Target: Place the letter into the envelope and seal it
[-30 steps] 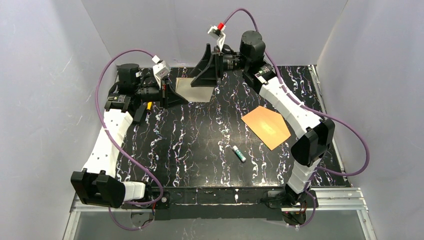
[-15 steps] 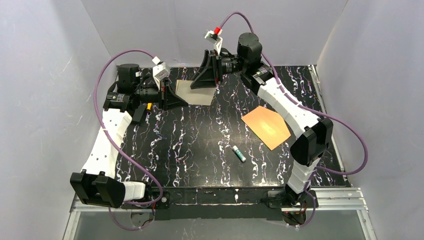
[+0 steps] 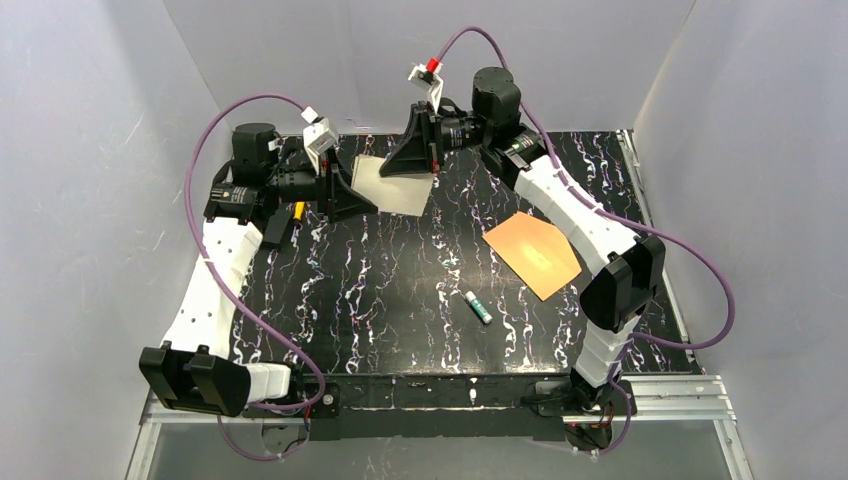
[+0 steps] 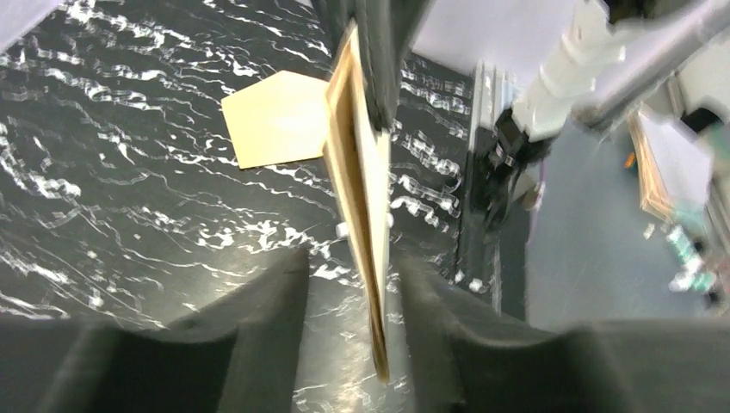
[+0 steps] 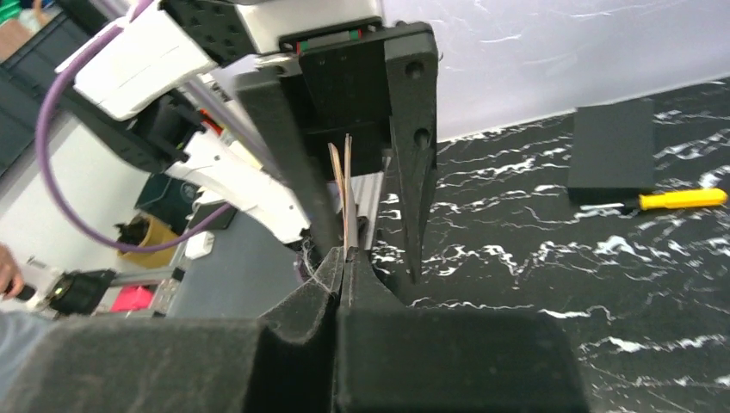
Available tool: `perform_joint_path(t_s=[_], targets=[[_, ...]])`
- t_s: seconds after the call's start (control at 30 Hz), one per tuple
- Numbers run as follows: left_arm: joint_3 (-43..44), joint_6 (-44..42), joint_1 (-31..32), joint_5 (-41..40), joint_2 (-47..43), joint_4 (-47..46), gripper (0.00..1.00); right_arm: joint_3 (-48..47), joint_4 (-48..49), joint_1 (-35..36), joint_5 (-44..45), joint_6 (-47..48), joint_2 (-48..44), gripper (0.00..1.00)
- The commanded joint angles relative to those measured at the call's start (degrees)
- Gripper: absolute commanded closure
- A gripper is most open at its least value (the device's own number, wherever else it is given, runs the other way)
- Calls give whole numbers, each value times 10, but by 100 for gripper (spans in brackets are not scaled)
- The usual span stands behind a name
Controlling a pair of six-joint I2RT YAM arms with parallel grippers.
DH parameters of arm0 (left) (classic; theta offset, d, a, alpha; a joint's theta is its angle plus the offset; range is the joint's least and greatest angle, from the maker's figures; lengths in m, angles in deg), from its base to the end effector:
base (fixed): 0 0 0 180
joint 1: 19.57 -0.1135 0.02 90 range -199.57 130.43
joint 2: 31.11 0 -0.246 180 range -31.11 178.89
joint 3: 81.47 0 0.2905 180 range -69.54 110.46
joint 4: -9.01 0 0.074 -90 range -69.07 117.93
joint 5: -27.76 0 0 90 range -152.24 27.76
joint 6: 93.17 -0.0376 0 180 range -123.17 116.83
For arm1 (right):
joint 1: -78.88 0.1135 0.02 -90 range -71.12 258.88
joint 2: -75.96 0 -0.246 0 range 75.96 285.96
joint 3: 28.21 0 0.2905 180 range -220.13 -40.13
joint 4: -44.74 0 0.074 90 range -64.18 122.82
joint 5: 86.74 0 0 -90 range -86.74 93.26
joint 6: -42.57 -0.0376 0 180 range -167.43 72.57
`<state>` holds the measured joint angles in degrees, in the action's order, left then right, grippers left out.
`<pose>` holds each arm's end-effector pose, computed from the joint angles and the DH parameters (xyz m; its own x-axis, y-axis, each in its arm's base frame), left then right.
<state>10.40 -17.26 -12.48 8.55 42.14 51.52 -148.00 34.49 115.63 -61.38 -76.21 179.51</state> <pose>0.2967 -0.0727 0.4068 -0.1713 0.1020 -0.9799 0.9683 0.2012 -0.1483 0.3372 0.2942 0.4433 -0.3968 -0.0389 -0.9171 -0.8960 -0.2006 0.3962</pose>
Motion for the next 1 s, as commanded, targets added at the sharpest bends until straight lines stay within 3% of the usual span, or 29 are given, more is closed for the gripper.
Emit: perform_joint_path(t_s=[0.0,0.07,0.17,0.23,0.33,0.5,0.7,0.97], targets=[[8,68,0,-70,-35,-51,41,-3,-57,-22,100,62,-25,99],[-6,80,0,-122,-43,-60,28,19,-66,-39,194,76,-42,99],[-22,124,0,-187,-46,-79,16,62,-71,-53,381,80,-76,99],[-16,186,0,-221,-34,-85,13,92,-81,-54,530,80,-102,99],[17,261,0,-271,4,-61,12,93,-155,-65,685,79,-102,99],[-8,339,0,-272,37,-115,16,96,-288,-140,780,69,-69,99],[-106,506,8,-336,46,-236,16,231,-293,-261,838,22,-138,99],[-62,584,81,-353,205,-180,28,347,-339,-407,869,23,-184,99]])
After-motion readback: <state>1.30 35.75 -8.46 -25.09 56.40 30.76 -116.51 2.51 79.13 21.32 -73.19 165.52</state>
